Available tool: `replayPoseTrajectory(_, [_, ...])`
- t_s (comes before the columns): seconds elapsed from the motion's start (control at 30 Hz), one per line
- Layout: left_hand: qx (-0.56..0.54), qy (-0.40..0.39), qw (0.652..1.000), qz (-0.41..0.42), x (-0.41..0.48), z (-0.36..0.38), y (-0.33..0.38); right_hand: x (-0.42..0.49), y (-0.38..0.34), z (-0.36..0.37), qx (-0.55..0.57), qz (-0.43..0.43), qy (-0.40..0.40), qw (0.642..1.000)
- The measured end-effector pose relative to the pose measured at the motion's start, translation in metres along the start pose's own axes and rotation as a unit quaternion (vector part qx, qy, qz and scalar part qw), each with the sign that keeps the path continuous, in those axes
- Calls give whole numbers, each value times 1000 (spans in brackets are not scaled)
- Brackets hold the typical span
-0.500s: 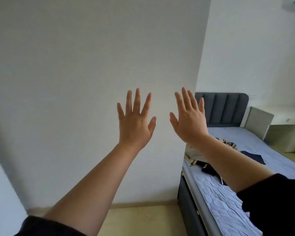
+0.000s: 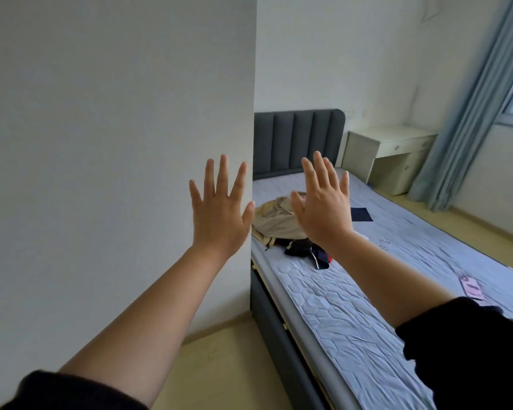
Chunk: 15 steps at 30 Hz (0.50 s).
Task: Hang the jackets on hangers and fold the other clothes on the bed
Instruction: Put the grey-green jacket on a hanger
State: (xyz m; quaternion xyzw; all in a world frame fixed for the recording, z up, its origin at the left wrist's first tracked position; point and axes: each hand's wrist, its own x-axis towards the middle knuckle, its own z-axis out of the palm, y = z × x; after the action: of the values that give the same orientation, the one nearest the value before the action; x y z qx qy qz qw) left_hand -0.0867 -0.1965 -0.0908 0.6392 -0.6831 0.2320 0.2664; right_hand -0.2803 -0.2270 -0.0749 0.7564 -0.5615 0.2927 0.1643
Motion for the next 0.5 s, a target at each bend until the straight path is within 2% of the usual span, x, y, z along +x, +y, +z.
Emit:
replayPoseTrajectory(0.3, [-32,-75,996,21,124,149,84,84,148,112,-13,38,-46,998])
replayPoseTrajectory(0.5, [-35,-106,994,20,174,226,102,132,198,182,10,36,-63,997])
